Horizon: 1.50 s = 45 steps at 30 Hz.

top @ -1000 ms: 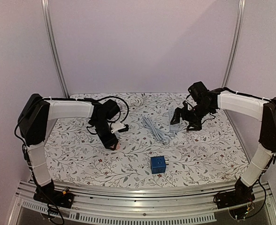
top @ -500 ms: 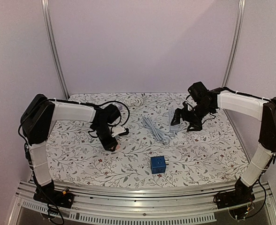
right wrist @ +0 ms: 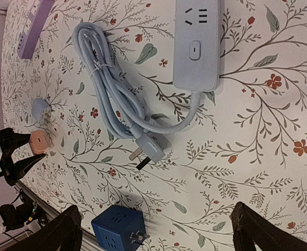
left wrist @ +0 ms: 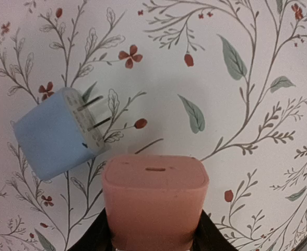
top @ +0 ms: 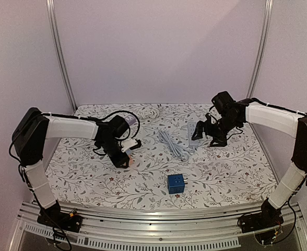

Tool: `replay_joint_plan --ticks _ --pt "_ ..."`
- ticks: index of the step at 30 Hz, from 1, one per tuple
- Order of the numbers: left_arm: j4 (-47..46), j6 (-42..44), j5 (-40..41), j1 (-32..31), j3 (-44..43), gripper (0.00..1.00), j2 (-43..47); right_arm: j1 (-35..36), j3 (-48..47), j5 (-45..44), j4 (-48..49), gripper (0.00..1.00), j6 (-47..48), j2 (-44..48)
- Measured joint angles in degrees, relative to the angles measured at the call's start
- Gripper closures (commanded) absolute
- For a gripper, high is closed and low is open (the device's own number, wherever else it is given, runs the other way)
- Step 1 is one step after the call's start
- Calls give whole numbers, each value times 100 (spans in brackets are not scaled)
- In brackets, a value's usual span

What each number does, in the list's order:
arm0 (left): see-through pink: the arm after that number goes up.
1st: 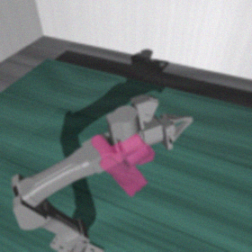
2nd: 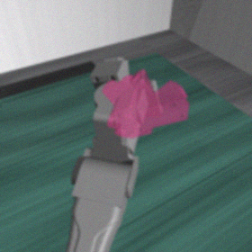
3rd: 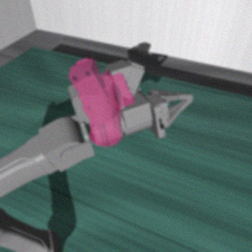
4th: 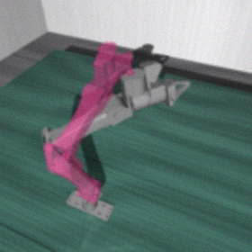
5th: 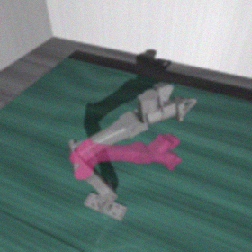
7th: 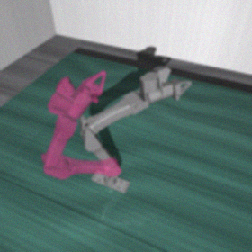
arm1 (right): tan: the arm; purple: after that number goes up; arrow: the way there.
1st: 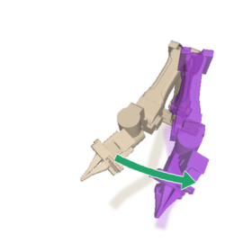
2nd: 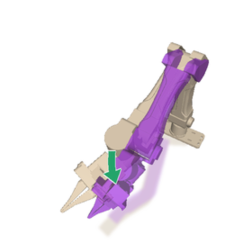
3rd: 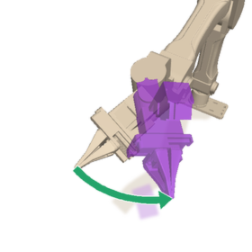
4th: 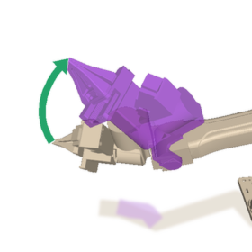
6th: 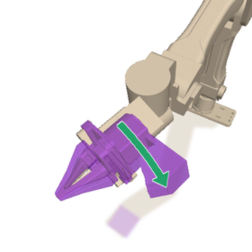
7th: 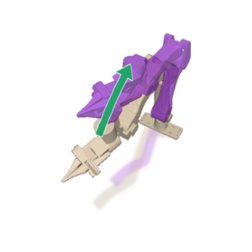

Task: Insert the plug

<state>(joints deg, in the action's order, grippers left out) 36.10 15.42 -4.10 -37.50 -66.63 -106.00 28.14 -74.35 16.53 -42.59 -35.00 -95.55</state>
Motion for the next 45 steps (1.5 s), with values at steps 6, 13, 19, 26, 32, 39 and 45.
replay_joint_plan --ticks 6,13,19,26,32,39,45 --pt "-216 -492 -442 0 76 100 984 0 11 236 216 1 -190 24" --pt "-621 -1132 -780 -120 127 100 1958 66 11 872 726 1 -592 24" --pt "-1073 -1847 -850 -590 190 100 2306 409 -39 1360 1051 1 -874 24" --pt "-1366 -2374 -723 -1311 190 100 2310 852 -267 1709 1180 1 -1093 24" --pt "-1386 -2406 -704 -1482 105 100 2184 1054 -612 1945 1215 2 -1161 -4" --pt "-1377 -2420 -758 -1493 -155 100 1910 1478 -820 2131 1248 10 -1226 -42" --pt "-1384 -2474 -813 -1519 -330 100 1821 1648 -822 2144 1248 19 -1263 -216"
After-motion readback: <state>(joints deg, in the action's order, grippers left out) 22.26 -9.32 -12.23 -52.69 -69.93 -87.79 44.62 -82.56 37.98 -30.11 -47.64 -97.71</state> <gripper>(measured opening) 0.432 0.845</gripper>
